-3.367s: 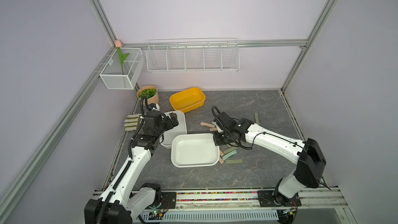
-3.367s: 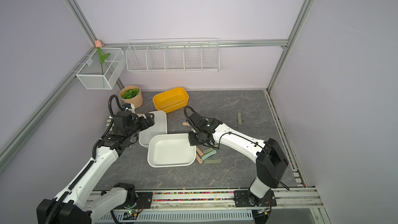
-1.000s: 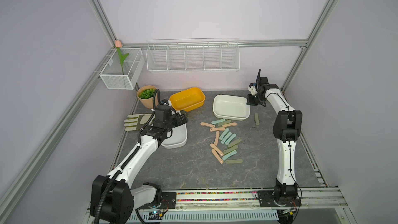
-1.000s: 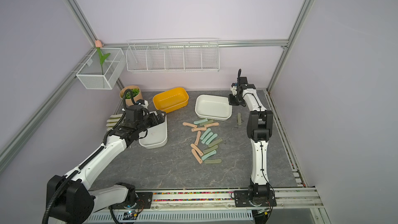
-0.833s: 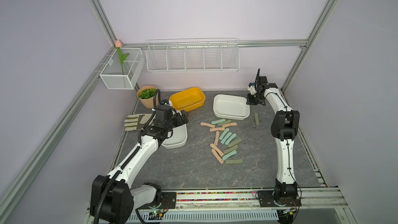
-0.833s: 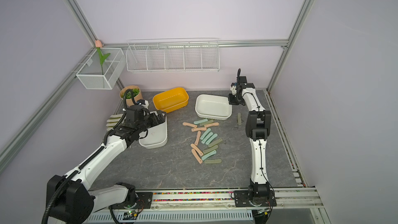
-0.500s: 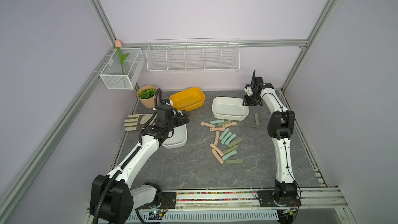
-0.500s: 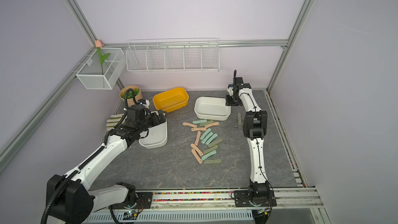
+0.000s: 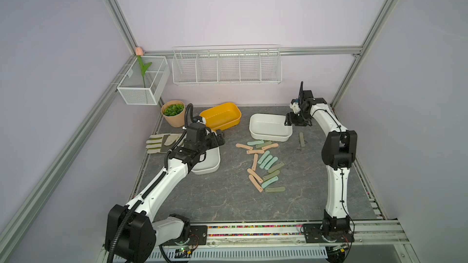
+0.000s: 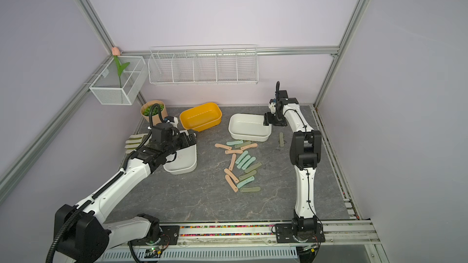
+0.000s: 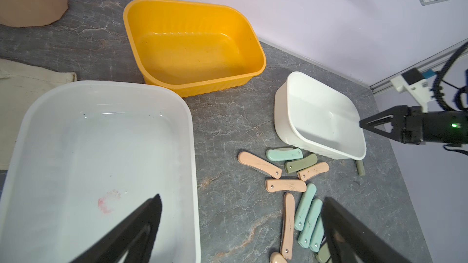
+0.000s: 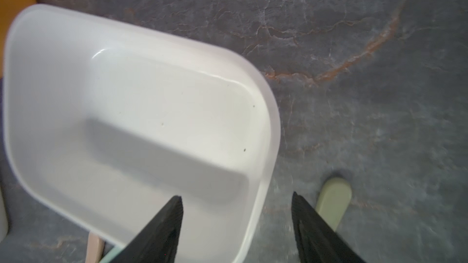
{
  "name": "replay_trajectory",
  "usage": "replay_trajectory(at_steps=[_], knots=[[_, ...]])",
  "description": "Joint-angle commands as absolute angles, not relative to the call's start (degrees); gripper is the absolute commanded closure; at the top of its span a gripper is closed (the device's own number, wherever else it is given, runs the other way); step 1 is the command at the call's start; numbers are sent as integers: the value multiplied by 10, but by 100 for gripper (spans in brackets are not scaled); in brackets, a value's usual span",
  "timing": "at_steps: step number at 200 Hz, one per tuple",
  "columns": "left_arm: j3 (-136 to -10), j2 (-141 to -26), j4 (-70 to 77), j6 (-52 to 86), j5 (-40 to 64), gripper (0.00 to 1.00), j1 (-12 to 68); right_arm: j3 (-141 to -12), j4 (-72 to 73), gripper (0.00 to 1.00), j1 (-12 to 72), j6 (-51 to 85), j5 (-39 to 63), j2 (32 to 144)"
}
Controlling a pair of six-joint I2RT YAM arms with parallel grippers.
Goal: Place the fruit knives into the storage box by color
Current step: Place the storage box at the center of the board, then pick up the fruit knife from the center of the board.
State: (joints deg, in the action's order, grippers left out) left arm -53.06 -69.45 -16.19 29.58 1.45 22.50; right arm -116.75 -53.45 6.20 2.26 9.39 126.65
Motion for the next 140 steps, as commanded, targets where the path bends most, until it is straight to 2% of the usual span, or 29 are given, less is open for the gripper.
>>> replay_trajectory(at_steps=[1,36,76,140], knots=[[-525,-664,-178,307,-1,1,236,-1081,-477,28,80,54,96,1161],[-496,-632,-207,323,-7,1,247,-910,-428,28,114,83,82,1024],[-444,-589,-238,351,2,1,248,-762,-400,28,218,119,36,909],[-378,-506,-248,386,27,1,249,-656,-395,30,402,172,-49,852]])
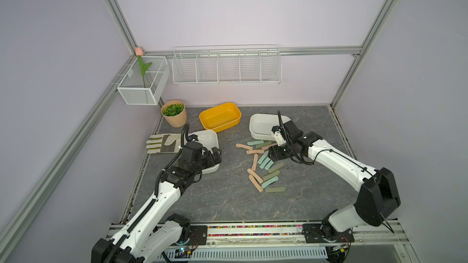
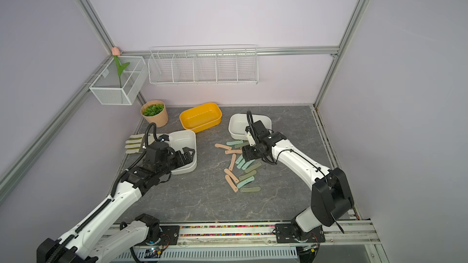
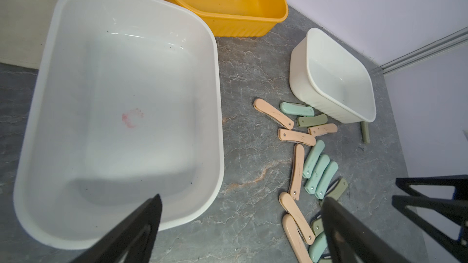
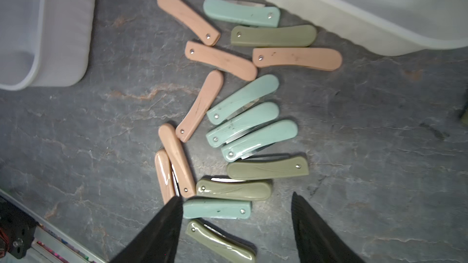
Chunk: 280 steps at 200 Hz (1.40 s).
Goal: Place the fruit knives into the storage box by color
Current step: Pick up the fruit knife from the center of the board.
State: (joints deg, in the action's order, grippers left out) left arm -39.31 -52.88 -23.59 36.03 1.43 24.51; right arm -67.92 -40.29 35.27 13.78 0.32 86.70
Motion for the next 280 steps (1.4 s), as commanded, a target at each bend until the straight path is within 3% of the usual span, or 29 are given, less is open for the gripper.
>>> replay_trajectory(at_steps=[1,48,109,141,174,220,280], knots=[[-377,-505,-248,387,28,1,249,-655,-395,30,404,173,-49,852],[-368,-484,-258,409,48,1,248,-606,-381,31,483,226,-78,858],[-372,-481,-246,425,67,1,256,-532,-413,30,481,302,-138,817],[-379,-508,-229,425,61,1,279,-519,-421,29,408,296,-146,792],[-408,-550,-219,416,39,1,322,-538,-409,27,266,261,-126,782],[-477,-640,-200,405,48,1,343,-652,-395,28,77,222,-66,882],[-605,-786,-194,380,81,1,344,-834,-422,31,33,174,-48,1063]])
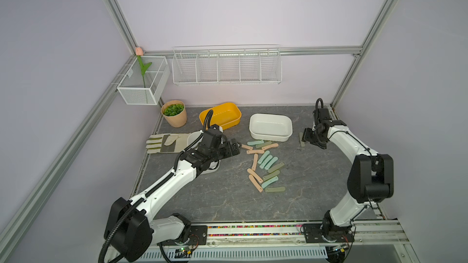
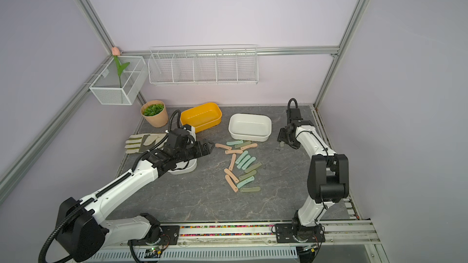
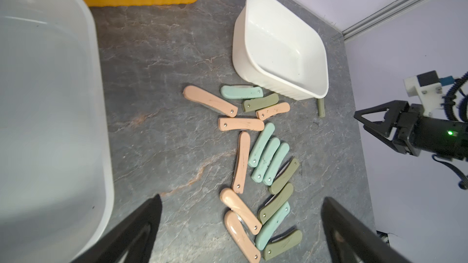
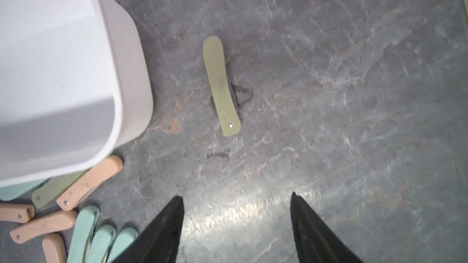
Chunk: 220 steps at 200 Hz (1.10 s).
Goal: Place the fruit knives into the storage box by color
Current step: Pick up the fruit knife from the center of the board.
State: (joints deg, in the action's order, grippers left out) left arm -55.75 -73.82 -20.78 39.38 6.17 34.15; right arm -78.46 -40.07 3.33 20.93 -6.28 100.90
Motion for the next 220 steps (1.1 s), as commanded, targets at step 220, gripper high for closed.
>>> replay_trajectory(at_steps=[220], knots=[[-708,-916,-193,389,131,1,346,-1026,-452,51,8,125,-33,1305]])
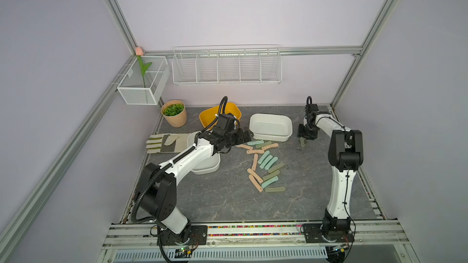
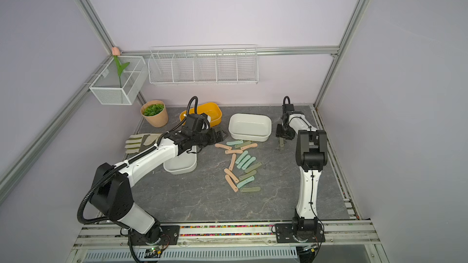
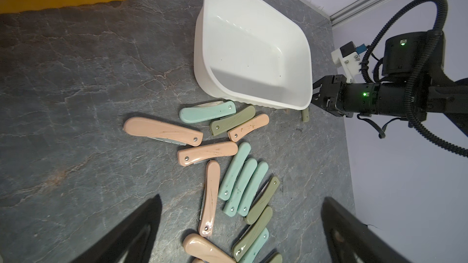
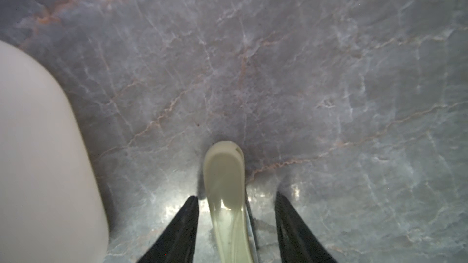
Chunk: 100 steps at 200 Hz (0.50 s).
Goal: Place the fruit knives into the storage box by color
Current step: Pick up the fruit knife from the center of the board.
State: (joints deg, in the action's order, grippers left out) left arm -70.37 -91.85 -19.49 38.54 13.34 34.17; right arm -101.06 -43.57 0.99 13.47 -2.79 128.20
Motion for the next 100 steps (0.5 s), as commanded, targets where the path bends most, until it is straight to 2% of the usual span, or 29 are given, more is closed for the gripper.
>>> replay_trajectory(at_steps=[1,63,100], knots=[[-707,-915,-194,389,131,1,346,-1026,-452,51,8,125,-33,1305],[-700,-909,-195,394,122,1,351,-1018,-446,66,9,129,-14,1308],[-700,-914,-196,397,118,1,356,-992,-433,68,10,140,-1,1293]])
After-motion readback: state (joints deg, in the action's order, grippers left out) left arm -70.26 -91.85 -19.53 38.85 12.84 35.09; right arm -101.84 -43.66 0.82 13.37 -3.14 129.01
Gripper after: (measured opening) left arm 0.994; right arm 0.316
